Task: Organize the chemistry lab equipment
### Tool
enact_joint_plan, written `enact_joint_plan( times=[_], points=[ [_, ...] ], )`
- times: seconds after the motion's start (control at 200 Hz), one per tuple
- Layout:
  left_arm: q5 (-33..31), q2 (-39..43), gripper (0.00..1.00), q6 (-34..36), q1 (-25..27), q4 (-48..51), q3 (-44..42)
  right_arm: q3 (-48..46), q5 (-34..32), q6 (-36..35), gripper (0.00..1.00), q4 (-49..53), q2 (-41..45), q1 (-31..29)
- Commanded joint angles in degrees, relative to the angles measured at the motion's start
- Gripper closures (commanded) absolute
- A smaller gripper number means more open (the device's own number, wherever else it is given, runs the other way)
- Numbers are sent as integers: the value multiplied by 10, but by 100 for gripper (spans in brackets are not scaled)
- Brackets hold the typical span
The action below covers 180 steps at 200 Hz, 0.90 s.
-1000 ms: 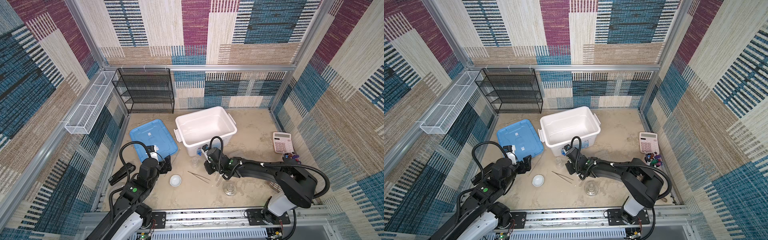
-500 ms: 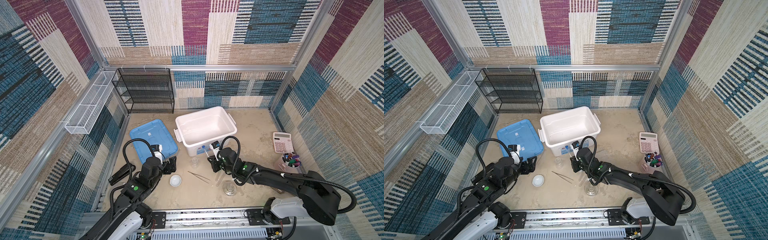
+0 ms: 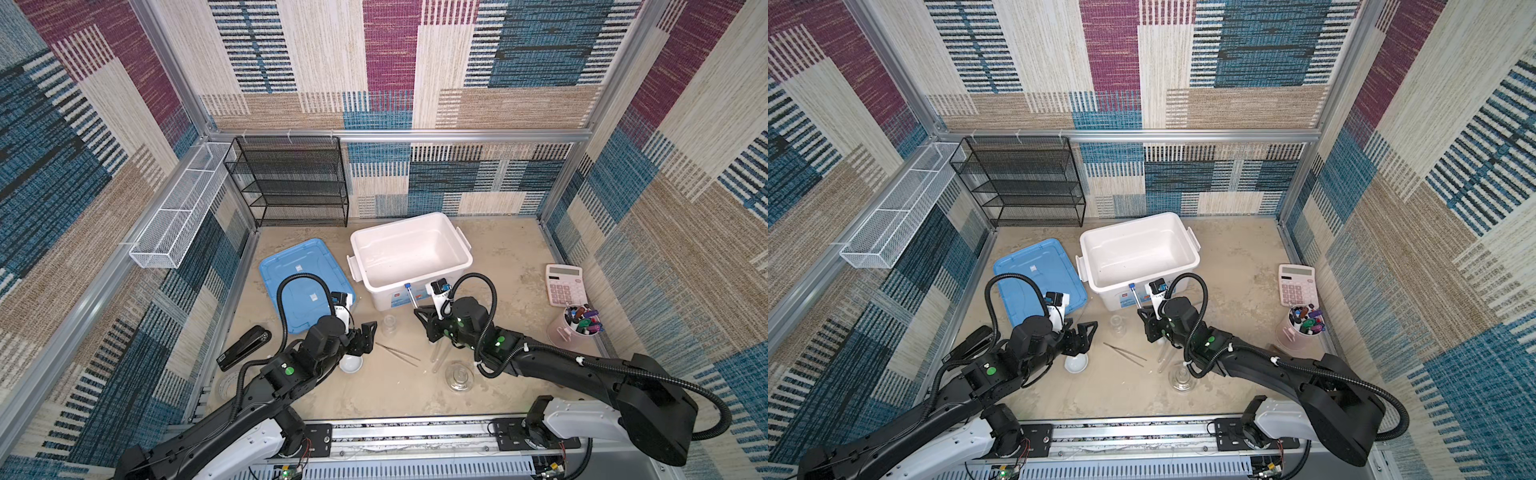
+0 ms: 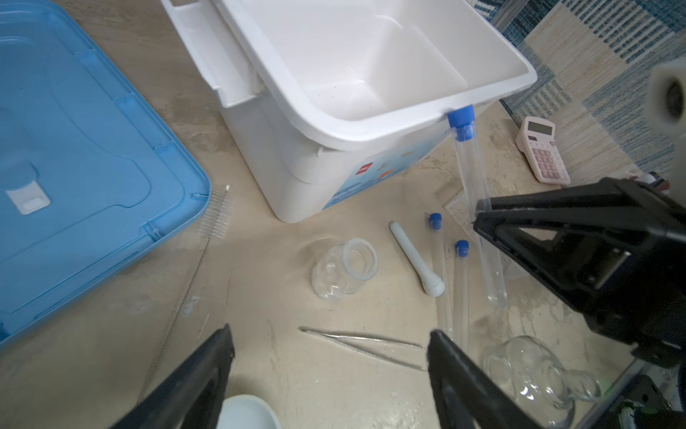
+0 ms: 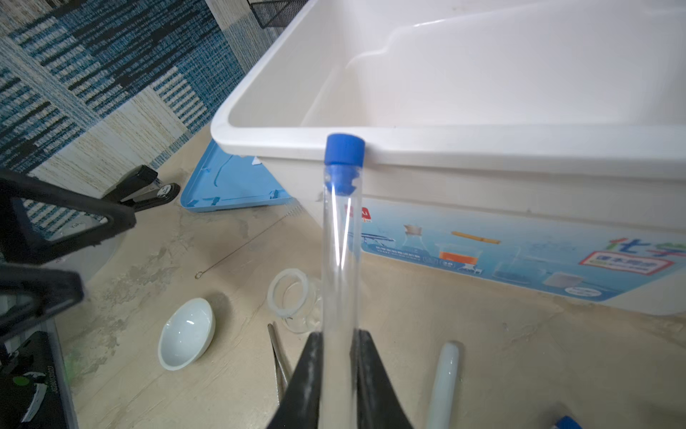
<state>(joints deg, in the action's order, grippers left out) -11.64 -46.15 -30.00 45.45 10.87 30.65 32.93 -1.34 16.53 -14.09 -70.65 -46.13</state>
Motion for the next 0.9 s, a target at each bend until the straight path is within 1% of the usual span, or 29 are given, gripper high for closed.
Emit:
enact_joint_plan(
  times=[0.0,0.24,0.401,0.551,0.631,0.756,0.896],
  points=[
    [-1,-30,16,-15,23,-66,9,-8,1,16,86,-47,15,5],
    [4,-103,17,-19,69,-131,26,-32,11,23,85,-66,46,10],
    [41,-154,20,-43,88,-209,21,-54,16,36,84,-93,61,11],
    [47,-200,22,-41,110,-243,37,-72,29,51,84,-125,68,13],
    [57,-220,22,-41,113,-266,43,-70,33,54,84,-129,63,13],
    [64,-239,22,-53,113,-326,29,-69,34,62,84,-144,58,14],
    [52,-252,24,-57,113,-330,33,-71,42,72,84,-160,55,17]
  ],
)
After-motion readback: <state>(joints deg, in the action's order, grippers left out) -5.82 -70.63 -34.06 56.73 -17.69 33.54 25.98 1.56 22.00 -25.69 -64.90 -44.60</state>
